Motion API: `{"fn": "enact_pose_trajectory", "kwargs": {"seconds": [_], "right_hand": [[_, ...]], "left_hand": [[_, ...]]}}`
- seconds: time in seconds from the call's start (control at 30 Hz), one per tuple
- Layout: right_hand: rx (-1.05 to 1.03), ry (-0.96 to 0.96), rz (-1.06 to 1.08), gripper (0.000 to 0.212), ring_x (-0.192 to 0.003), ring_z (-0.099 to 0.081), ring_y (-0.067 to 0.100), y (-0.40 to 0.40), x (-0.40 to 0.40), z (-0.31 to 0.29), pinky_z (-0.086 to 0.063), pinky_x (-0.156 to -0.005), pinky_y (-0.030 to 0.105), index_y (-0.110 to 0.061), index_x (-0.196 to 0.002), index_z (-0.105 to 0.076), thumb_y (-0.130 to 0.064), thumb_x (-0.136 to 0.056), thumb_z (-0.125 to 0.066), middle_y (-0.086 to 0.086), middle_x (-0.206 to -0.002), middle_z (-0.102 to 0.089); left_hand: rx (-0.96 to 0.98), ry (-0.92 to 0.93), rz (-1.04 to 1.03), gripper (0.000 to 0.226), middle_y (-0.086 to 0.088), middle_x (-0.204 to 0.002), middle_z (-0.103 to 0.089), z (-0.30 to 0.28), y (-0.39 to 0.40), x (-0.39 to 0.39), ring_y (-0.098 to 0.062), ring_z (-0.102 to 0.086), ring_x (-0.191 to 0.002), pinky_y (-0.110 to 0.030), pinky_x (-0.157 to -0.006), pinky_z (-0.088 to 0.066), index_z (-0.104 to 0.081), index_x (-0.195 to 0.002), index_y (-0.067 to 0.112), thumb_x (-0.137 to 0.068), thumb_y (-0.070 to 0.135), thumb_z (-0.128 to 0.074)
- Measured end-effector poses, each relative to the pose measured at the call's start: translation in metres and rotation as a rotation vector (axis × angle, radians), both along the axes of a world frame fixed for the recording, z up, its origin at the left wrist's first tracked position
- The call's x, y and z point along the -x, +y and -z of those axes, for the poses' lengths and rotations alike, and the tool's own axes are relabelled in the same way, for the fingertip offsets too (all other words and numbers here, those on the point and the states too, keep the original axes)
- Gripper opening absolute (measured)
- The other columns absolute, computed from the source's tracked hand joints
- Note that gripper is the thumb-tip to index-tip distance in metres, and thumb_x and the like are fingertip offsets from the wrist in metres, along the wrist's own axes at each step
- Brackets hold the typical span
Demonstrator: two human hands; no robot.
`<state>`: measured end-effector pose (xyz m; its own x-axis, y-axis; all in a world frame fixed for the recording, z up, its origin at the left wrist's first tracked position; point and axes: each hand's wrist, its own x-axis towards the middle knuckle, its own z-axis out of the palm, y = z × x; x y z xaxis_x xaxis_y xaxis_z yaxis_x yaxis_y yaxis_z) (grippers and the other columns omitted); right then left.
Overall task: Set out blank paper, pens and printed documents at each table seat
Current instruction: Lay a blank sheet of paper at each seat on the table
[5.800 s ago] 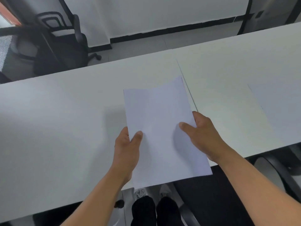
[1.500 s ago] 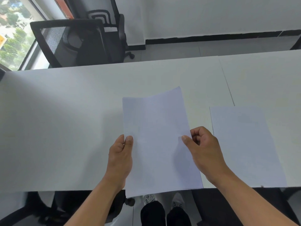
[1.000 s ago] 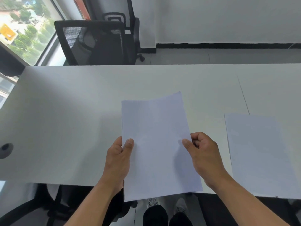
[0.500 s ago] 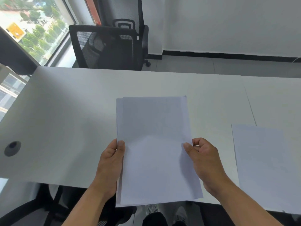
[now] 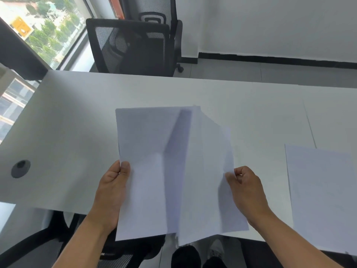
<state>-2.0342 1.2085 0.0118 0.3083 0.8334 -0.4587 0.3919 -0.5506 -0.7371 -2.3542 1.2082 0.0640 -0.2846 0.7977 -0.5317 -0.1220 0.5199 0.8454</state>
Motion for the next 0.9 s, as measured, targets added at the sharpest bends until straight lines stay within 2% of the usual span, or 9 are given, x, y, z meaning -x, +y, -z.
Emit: {"fn": "enact_pose_trajectory", "kwargs": {"seconds": [0.13,0.27,0.33,0.4,0.47,0.53,0.63,0.8,0.9], "right_hand": [[0.011,-0.072,-0.022,0.015,-0.078,-0.063,0.018,0.003,0.002,0.005,-0.045,-0.063,0.034,-0.023,-0.097,-0.06,-0.031,-0.109,-0.058,-0.002,-0.088,-0.068],[0.024,-0.104,-0.03,0.012,-0.079,-0.064,0.015,0.003,0.008,0.008,-0.043,-0.059,0.028,-0.021,-0.103,-0.058,-0.03,-0.111,-0.055,-0.003,-0.093,-0.067],[0.032,-0.115,-0.028,0.012,-0.079,-0.064,0.015,0.004,0.011,0.011,-0.043,-0.059,0.027,-0.021,-0.104,-0.058,-0.031,-0.111,-0.055,-0.003,-0.093,-0.067],[0.044,-0.115,-0.026,0.013,-0.077,-0.063,0.016,0.005,0.014,0.013,-0.042,-0.058,0.027,-0.021,-0.103,-0.057,-0.031,-0.111,-0.055,-0.002,-0.091,-0.067],[0.056,-0.106,-0.024,0.013,-0.077,-0.063,0.015,0.006,0.017,0.012,-0.04,-0.058,0.026,-0.02,-0.103,-0.058,-0.031,-0.11,-0.057,-0.001,-0.091,-0.067],[0.073,-0.109,-0.027,0.014,-0.076,-0.062,0.013,0.006,0.02,0.012,-0.039,-0.057,0.024,-0.018,-0.104,-0.057,-0.03,-0.109,-0.058,-0.001,-0.091,-0.067],[0.1,-0.139,-0.032,0.016,-0.074,-0.061,0.013,0.006,0.022,0.013,-0.039,-0.057,0.023,-0.017,-0.098,-0.056,-0.029,-0.108,-0.06,0.0,-0.089,-0.065],[0.129,-0.148,-0.005,0.021,-0.073,-0.058,0.014,0.007,0.021,0.012,-0.038,-0.057,0.027,-0.014,-0.092,-0.055,-0.028,-0.105,-0.063,0.002,-0.086,-0.065],[0.132,-0.156,0.019,0.021,-0.072,-0.057,0.015,0.008,0.02,0.011,-0.039,-0.057,0.029,-0.012,-0.092,-0.056,-0.028,-0.102,-0.065,0.004,-0.085,-0.065]], "left_hand": [[-0.007,0.008,-0.003,0.027,0.019,-0.086,-0.082,-0.008,0.004,0.003,0.005,-0.076,-0.072,-0.01,-0.057,-0.056,-0.072,-0.12,0.014,-0.115,0.027,-0.049],[-0.019,-0.048,-0.031,0.033,0.019,-0.085,-0.082,-0.013,0.008,0.003,0.005,-0.077,-0.072,-0.009,-0.056,-0.056,-0.07,-0.131,0.006,-0.114,0.026,-0.048],[-0.022,-0.053,-0.01,0.025,0.03,-0.072,-0.076,-0.02,0.008,-0.005,0.015,-0.071,-0.065,-0.003,-0.053,-0.049,-0.071,-0.118,0.015,-0.114,0.023,-0.047],[-0.028,-0.055,0.06,0.023,0.038,-0.061,-0.068,-0.033,0.008,-0.015,0.023,-0.064,-0.059,0.001,-0.051,-0.044,-0.064,-0.101,0.029,-0.114,0.02,-0.047],[-0.027,-0.013,0.093,0.022,0.032,-0.071,-0.075,-0.021,0.009,-0.012,0.016,-0.07,-0.064,-0.002,-0.052,-0.048,-0.068,-0.106,0.024,-0.114,0.021,-0.048],[-0.017,0.013,0.055,0.024,0.019,-0.089,-0.083,0.0,0.011,-0.001,0.005,-0.077,-0.076,-0.009,-0.058,-0.056,-0.074,-0.115,0.019,-0.114,0.026,-0.051],[-0.006,0.011,0.058,0.027,0.005,-0.111,-0.084,0.006,0.012,0.001,-0.009,-0.081,-0.092,-0.018,-0.066,-0.062,-0.077,-0.119,0.021,-0.112,0.032,-0.054],[-0.003,0.036,0.106,0.03,0.011,-0.096,-0.084,0.005,0.014,-0.01,-0.001,-0.079,-0.079,-0.013,-0.06,-0.058,-0.074,-0.124,0.012,-0.114,0.028,-0.05],[0.005,0.02,0.095,0.029,0.009,-0.101,-0.085,0.002,0.017,-0.017,-0.003,-0.08,-0.081,-0.014,-0.062,-0.059,-0.074,-0.126,0.014,-0.114,0.027,-0.05]]}}
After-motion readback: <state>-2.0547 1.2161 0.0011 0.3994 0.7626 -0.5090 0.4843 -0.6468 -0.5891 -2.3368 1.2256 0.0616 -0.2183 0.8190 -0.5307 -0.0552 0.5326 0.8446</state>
